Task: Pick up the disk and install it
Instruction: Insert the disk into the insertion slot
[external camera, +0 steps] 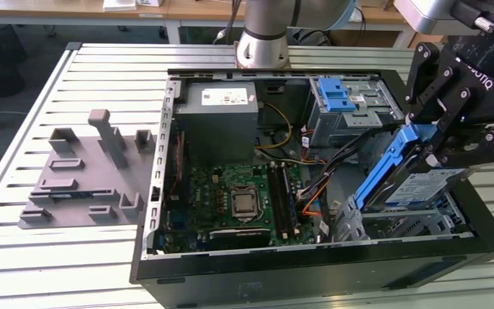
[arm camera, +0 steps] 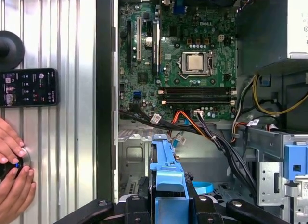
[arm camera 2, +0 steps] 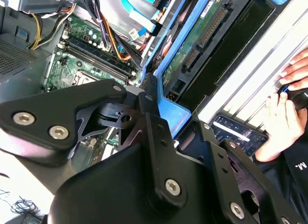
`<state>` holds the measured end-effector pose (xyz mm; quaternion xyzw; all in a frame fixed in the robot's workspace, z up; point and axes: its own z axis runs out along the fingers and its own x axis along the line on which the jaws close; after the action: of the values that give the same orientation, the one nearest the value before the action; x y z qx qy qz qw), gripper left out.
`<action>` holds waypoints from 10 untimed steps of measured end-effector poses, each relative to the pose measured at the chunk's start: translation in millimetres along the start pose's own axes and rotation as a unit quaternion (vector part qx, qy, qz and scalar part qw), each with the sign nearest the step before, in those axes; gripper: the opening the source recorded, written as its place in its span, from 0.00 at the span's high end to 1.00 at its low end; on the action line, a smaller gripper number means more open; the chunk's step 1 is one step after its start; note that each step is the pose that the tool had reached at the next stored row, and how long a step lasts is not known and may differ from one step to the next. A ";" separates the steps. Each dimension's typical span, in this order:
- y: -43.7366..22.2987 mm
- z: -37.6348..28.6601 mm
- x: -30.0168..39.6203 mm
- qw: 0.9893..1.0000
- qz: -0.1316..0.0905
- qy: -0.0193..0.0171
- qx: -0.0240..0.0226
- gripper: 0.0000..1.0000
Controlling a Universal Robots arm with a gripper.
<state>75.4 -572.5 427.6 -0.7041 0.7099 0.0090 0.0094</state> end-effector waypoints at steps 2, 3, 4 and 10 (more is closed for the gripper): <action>0.0 1.3 0.0 1.000 0.000 0.000 0.000 0.64; 0.0 1.9 0.0 1.000 0.000 0.000 0.000 0.64; 0.0 2.6 0.1 1.000 0.000 0.000 0.000 0.64; 0.0 6.1 0.2 1.000 0.000 0.000 0.000 0.64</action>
<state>75.5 -572.5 421.5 -0.7041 0.7099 0.0090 0.0094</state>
